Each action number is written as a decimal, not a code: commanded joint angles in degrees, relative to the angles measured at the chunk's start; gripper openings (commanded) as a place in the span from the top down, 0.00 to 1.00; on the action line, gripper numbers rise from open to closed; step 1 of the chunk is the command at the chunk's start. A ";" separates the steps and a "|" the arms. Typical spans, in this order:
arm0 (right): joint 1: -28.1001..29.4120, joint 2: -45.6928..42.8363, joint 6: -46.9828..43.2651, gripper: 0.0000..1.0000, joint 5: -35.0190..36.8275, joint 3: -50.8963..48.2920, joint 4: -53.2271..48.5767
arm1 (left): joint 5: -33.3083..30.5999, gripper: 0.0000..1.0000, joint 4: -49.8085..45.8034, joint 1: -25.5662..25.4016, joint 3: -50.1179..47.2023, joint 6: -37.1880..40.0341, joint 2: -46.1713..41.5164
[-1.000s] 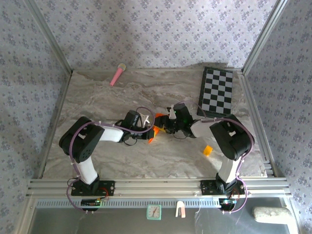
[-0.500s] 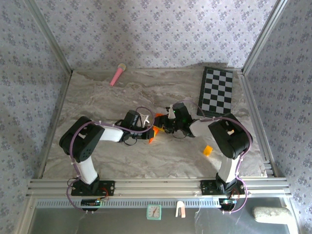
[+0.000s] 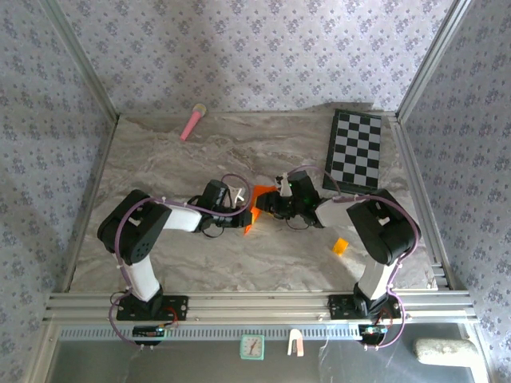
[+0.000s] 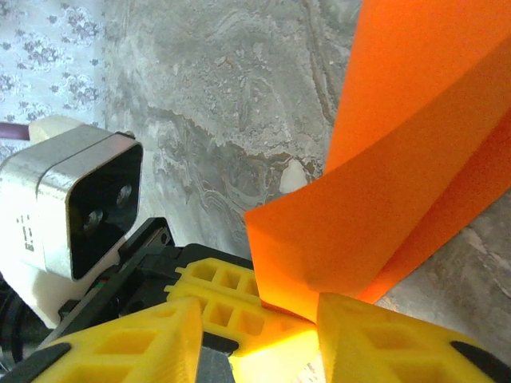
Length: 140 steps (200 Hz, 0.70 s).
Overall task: Fold a paper plane with a square sheet of paper (pick it up from the middle)
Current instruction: Fold the wing for the fifth time at the center of the table.
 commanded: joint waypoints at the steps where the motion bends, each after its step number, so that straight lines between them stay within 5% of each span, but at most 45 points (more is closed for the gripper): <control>1: 0.04 0.85 -1.64 0.64 -0.07 1.77 -0.16 | -0.43 1.00 -3.68 0.26 -0.10 -0.44 2.50; 140: 0.45 7.57 -1.95 0.67 -0.60 6.74 -2.37 | 1.02 0.92 -6.39 0.41 1.34 -1.50 3.36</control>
